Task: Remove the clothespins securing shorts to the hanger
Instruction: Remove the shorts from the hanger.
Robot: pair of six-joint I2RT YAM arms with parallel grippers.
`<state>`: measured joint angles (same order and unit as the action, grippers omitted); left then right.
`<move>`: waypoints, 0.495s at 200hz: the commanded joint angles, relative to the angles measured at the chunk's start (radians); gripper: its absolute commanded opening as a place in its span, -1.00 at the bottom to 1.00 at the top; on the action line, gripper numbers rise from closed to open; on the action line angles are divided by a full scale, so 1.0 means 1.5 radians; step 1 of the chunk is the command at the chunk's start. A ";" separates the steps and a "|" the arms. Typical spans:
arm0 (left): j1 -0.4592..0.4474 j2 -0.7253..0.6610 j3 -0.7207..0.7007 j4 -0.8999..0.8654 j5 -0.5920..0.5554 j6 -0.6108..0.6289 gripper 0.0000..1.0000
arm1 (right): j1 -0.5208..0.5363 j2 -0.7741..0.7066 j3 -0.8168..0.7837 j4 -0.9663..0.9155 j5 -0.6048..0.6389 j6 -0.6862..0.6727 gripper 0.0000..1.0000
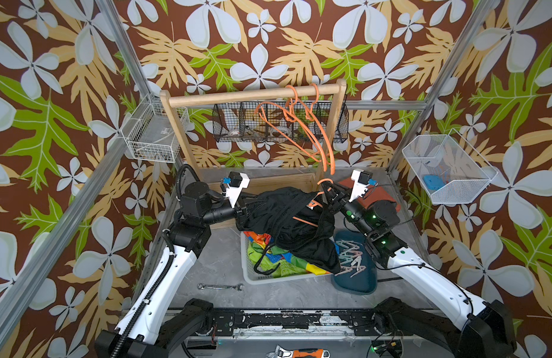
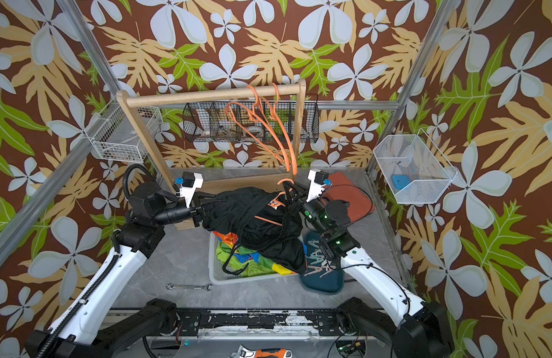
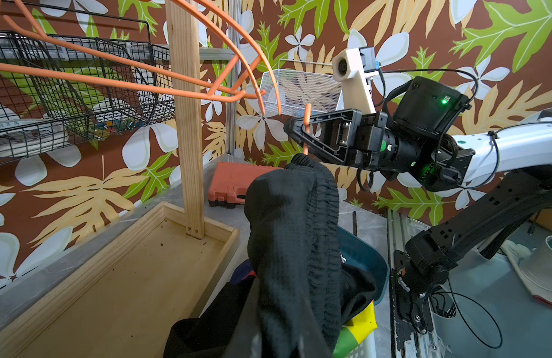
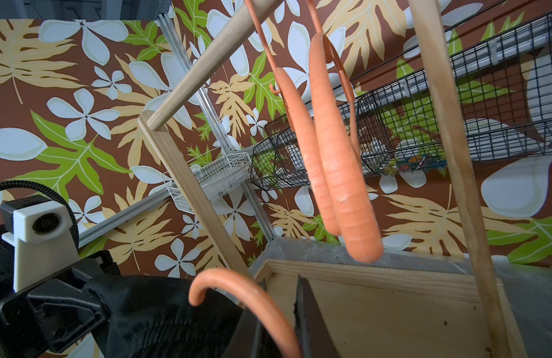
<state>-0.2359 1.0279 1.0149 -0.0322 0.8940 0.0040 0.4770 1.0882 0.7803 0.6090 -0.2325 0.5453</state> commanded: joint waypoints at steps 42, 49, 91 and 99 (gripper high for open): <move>0.000 -0.001 0.008 0.011 -0.069 0.013 -0.97 | 0.000 -0.013 0.007 -0.001 -0.024 -0.009 -1.00; 0.000 -0.003 0.008 0.011 -0.097 0.012 -0.64 | 0.001 -0.016 0.010 -0.010 -0.025 -0.014 -1.00; -0.022 -0.033 0.008 0.010 -0.288 0.021 1.00 | 0.000 -0.021 0.028 -0.049 -0.037 -0.055 -1.00; -0.030 -0.041 0.012 0.003 -0.333 0.028 1.00 | 0.001 -0.020 0.032 -0.053 -0.040 -0.061 -1.00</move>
<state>-0.2577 0.9936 1.0183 -0.0364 0.6243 0.0204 0.4778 1.0588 0.8082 0.5358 -0.2806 0.5003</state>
